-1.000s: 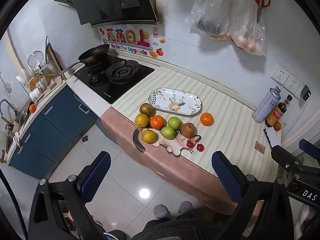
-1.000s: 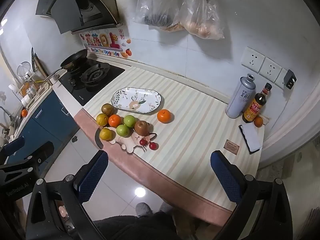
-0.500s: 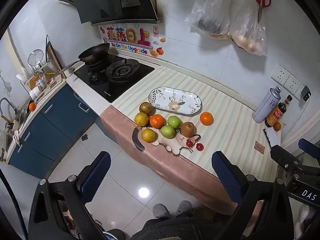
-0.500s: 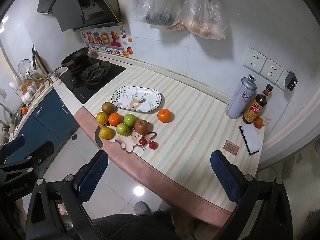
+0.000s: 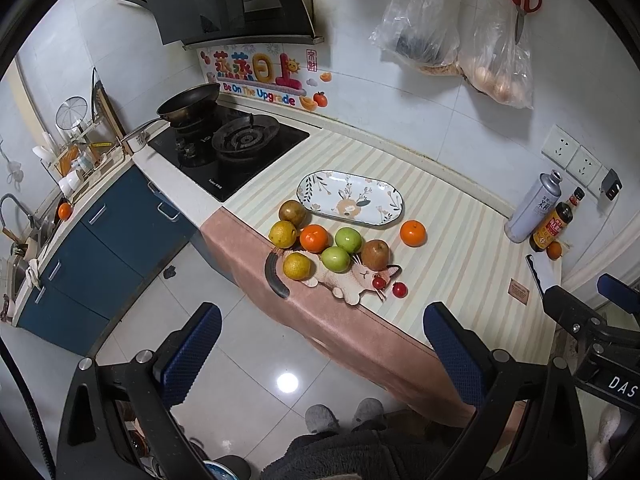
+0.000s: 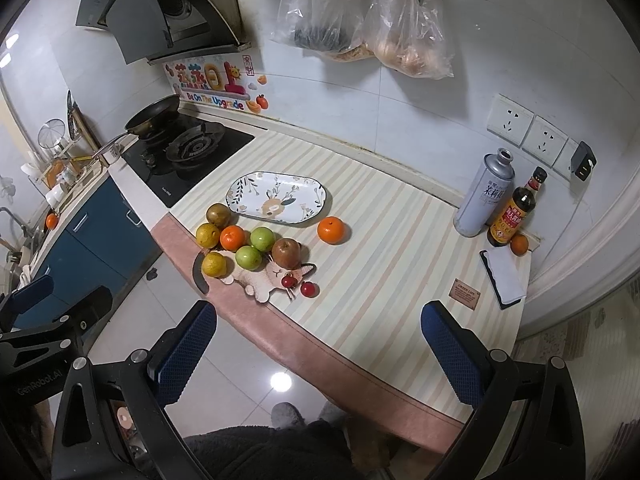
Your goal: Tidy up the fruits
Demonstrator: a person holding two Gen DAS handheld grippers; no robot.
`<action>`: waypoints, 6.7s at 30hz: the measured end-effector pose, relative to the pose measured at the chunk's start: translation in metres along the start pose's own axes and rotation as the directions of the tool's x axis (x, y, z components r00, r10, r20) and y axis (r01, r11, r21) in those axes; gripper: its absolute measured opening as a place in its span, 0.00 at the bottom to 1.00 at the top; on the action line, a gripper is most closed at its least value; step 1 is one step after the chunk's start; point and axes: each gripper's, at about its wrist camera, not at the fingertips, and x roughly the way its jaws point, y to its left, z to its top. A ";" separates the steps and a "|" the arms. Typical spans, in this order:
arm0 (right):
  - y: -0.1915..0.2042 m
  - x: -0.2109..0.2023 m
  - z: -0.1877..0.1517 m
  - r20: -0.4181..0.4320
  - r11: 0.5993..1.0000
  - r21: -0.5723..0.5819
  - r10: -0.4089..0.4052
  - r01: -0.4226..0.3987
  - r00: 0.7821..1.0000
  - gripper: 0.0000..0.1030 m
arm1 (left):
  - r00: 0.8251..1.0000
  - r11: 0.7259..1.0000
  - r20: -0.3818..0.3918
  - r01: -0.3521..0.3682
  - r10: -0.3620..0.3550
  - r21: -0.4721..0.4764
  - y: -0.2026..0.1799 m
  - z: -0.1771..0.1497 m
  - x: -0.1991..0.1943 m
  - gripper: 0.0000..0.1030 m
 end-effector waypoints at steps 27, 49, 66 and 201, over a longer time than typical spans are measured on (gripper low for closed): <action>0.011 -0.001 0.001 0.004 1.000 -0.010 0.007 -0.007 1.000 1.00 | 1.000 1.000 0.002 0.000 0.000 -0.010 0.006 -0.003 -0.004 1.00; 0.015 -0.002 0.001 0.004 1.000 -0.014 0.013 -0.013 1.000 1.00 | 1.000 1.000 0.008 -0.004 0.004 -0.008 0.008 0.004 -0.009 1.00; -0.001 0.024 0.012 -0.004 0.997 0.039 0.066 -0.066 0.998 1.00 | 0.997 0.996 0.033 -0.068 0.070 -0.060 0.008 0.018 0.013 1.00; 0.071 0.391 0.149 -0.323 0.988 0.149 0.004 0.046 0.946 0.90 | 0.954 0.980 -0.287 0.137 -0.091 0.145 0.051 0.170 0.347 0.83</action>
